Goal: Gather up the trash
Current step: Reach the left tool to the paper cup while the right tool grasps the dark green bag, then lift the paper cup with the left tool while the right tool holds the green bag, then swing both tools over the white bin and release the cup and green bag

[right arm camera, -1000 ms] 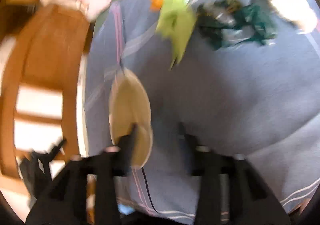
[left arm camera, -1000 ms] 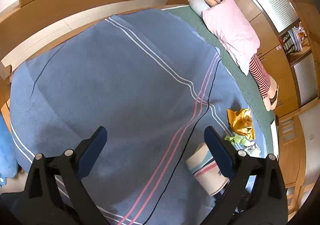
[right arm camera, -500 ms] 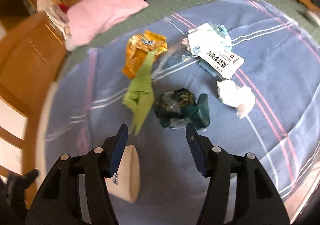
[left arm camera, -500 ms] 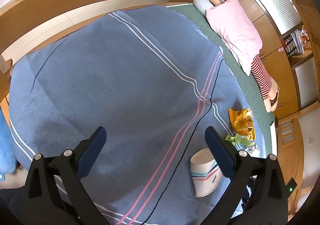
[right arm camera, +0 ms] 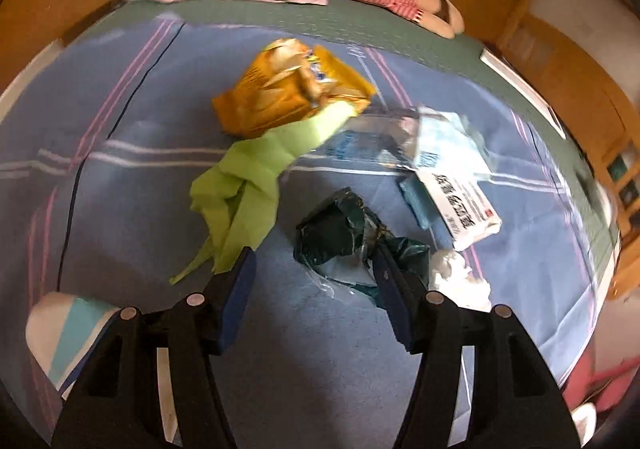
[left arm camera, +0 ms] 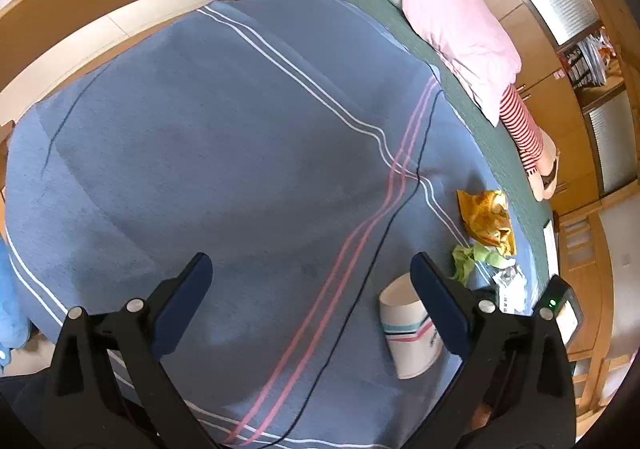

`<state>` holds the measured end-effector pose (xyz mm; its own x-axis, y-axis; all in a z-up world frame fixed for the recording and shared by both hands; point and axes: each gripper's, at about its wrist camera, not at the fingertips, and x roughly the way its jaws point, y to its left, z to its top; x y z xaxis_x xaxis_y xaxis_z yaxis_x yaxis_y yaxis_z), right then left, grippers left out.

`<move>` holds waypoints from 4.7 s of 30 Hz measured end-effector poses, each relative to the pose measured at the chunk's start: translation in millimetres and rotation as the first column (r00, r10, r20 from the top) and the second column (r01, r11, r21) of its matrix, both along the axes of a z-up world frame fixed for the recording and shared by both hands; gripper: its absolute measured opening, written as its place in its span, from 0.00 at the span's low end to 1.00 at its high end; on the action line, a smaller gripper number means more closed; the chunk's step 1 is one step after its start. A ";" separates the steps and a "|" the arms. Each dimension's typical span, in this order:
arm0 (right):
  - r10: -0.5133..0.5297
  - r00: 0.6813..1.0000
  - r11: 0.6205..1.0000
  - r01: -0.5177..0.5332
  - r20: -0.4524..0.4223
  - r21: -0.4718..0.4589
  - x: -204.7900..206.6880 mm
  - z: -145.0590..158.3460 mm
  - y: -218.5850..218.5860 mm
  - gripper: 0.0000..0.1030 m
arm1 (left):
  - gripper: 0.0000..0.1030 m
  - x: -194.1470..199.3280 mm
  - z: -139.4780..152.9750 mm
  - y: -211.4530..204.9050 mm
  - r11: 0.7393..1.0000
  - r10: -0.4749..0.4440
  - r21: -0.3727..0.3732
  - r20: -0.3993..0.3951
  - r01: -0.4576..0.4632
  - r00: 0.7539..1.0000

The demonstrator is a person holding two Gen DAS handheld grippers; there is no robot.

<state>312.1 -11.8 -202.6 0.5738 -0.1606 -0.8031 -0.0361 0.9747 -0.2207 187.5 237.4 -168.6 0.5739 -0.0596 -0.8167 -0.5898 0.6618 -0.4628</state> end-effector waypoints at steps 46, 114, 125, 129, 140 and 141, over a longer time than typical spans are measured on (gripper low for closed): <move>-0.090 0.994 0.926 0.064 0.055 0.372 -76.7 58.0 -12.7 0.26 | 0.96 27.9 -10.1 -49.4 0.939 -0.304 0.129 -0.118 0.318 0.945; -0.090 0.996 0.883 0.090 -0.023 0.461 -66.9 43.8 -33.8 0.26 | 0.94 18.2 -3.4 -98.1 0.764 -0.549 0.329 -0.121 0.555 0.827; -0.118 0.989 0.778 0.034 0.092 0.627 -127.9 108.1 -135.6 0.26 | 0.94 16.0 37.9 -140.5 0.728 -0.685 0.168 0.194 0.665 0.702; -0.111 0.994 0.833 0.085 0.015 0.546 -159.1 115.3 -179.1 0.26 | 0.94 8.3 44.4 -162.2 0.664 -0.733 0.100 0.282 0.741 0.619; -0.418 0.863 0.795 0.499 -0.284 0.344 -271.4 94.7 -330.2 0.70 | 0.95 -36.1 40.7 -332.5 0.234 -0.883 -0.057 0.404 0.970 0.237; -0.487 0.838 0.757 0.545 -0.244 0.361 -282.2 105.1 -347.6 0.73 | 0.95 -44.0 36.7 -348.9 0.192 -0.894 -0.067 0.399 0.979 0.202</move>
<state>29.9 -359.3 -97.5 0.3865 -0.0511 -0.9209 0.4990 0.8513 0.1622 143.4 -111.5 -131.9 0.0717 -0.8550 -0.5136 0.5365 0.4671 -0.7028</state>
